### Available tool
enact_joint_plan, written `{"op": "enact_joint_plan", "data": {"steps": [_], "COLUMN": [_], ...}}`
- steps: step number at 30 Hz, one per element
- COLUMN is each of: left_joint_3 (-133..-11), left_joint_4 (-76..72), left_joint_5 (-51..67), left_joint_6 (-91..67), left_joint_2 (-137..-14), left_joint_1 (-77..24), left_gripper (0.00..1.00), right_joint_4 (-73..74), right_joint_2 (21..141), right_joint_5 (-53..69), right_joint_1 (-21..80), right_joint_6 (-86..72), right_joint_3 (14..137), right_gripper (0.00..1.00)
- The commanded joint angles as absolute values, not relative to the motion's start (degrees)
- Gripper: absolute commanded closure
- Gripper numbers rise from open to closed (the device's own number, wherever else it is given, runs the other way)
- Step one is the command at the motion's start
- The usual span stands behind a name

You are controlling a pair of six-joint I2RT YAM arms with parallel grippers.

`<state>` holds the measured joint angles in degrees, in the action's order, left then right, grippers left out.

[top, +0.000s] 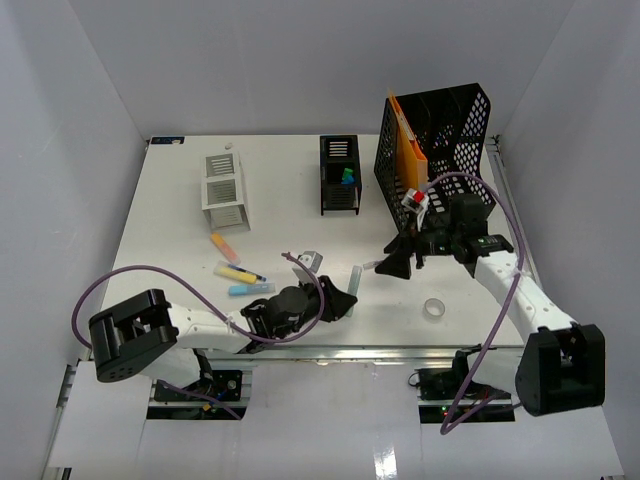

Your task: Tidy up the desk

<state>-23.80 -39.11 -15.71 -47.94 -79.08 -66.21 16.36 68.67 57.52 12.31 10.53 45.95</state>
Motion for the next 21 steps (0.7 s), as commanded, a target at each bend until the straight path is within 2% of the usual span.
{"op": "enact_joint_plan", "data": {"steps": [1,6,9,11,13,17,21], "left_joint_3": [-23.79,-24.47,-25.10,-25.34,-25.54,-25.64,-25.18], "left_joint_4": [-47.59,-48.49,-48.22,-48.49,-48.60,-48.88,-49.58], "left_joint_5": [-13.12,-11.65,-10.96,-10.39,-9.99,-9.31,-8.93], "left_joint_6": [-44.99,-43.89,-43.01,-42.59,-42.38,-42.48,-42.78], "left_joint_2": [-78.69,-79.64,-80.09,-80.60,-80.98,-81.41,-81.79], "left_joint_1": [-64.06,-62.18,-61.47,-61.11,-60.58,-59.70,-58.86], "left_gripper": [0.89,0.89,0.89,0.89,0.89,0.88,0.86], "right_joint_4": [10.18,12.11,12.74,12.05,11.22,10.19,9.73], "right_joint_2": [72.48,78.05,80.92,82.65,84.07,85.87,85.72], "right_joint_5": [51.00,39.37,37.53,38.31,38.72,40.56,41.81], "right_joint_1": [17.80,23.16,23.93,24.23,25.05,25.66,25.74], "right_joint_6": [-1.64,-5.24,-7.94,-9.18,-9.98,-10.62,-10.55], "right_joint_3": [50.07,54.12,56.26,56.93,57.34,57.49,57.33], "right_gripper": [0.07,0.07,0.08,0.13,0.24,0.60,0.83]}}
